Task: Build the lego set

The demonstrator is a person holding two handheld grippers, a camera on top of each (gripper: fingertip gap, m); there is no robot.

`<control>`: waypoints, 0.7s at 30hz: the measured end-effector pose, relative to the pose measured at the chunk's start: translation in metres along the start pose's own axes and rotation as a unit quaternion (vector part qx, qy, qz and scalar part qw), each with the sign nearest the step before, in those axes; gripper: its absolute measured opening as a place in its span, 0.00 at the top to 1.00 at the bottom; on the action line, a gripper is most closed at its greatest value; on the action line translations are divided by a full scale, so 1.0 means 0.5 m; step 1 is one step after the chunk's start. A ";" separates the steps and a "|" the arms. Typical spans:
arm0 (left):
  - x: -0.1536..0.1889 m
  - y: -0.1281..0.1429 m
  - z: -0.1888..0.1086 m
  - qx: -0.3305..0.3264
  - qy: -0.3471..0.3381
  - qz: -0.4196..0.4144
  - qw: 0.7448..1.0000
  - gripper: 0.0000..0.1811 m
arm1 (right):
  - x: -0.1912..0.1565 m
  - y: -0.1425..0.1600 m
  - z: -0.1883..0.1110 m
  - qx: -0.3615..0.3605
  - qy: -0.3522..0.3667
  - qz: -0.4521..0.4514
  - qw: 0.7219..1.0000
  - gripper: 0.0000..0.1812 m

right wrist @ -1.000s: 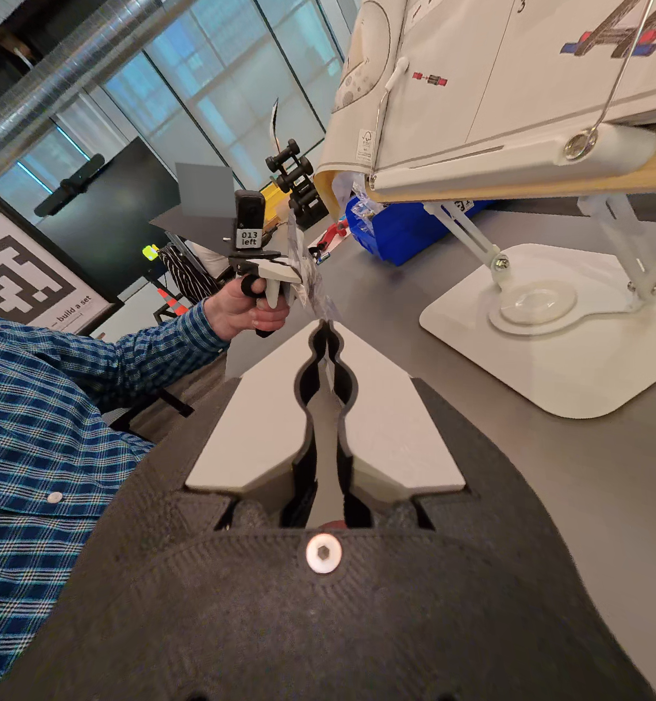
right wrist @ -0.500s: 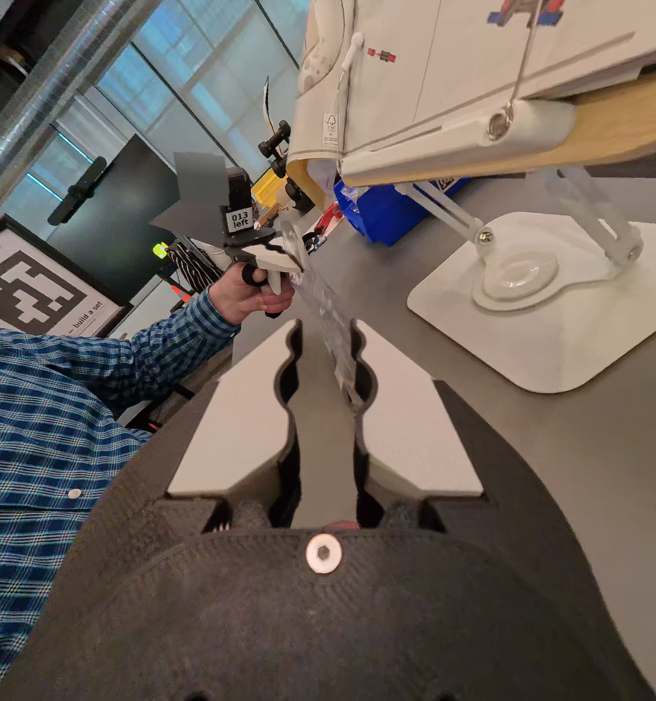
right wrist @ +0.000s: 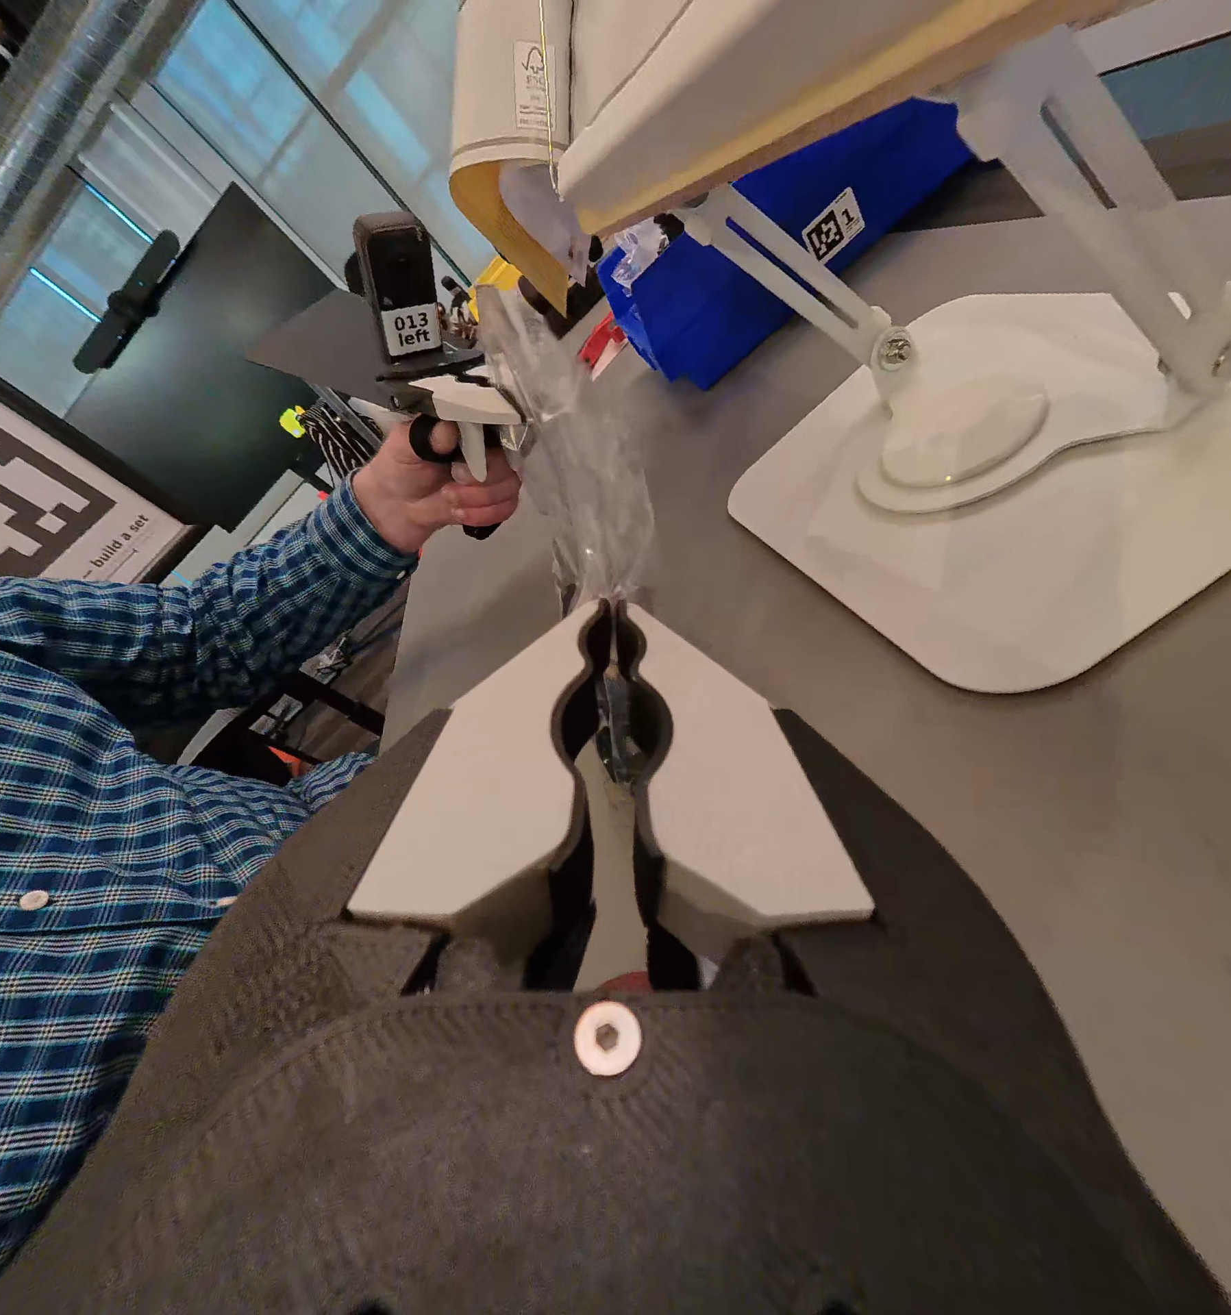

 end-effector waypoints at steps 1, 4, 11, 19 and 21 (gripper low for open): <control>-0.001 -0.001 -0.002 0.001 -0.001 0.000 1.000 1.00 | -0.001 -0.004 -0.002 0.003 0.003 -0.001 1.000 1.00; 0.003 -0.007 -0.003 0.003 0.000 0.004 1.000 1.00 | -0.007 -0.013 -0.009 0.004 0.011 -0.004 1.000 1.00; 0.029 -0.025 -0.003 0.012 -0.003 0.042 0.999 1.00 | -0.028 -0.018 -0.023 0.007 0.028 -0.029 0.999 1.00; 0.132 0.031 -0.019 0.009 0.023 0.184 0.983 1.00 | -0.072 0.053 -0.051 -0.006 0.028 -0.103 0.994 1.00; 0.162 0.056 -0.024 0.009 0.032 0.209 0.977 1.00 | -0.091 0.080 -0.059 -0.004 0.027 -0.129 0.991 1.00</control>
Point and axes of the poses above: each gripper's, where its closed fingertips meet, z out along the fingers, y out of its underside, x = y × z across the jaws, the point moved 7 cm from there along -z, back along the fingers, and after that the axes turned 8 degrees about z, right-handed, at the moved point
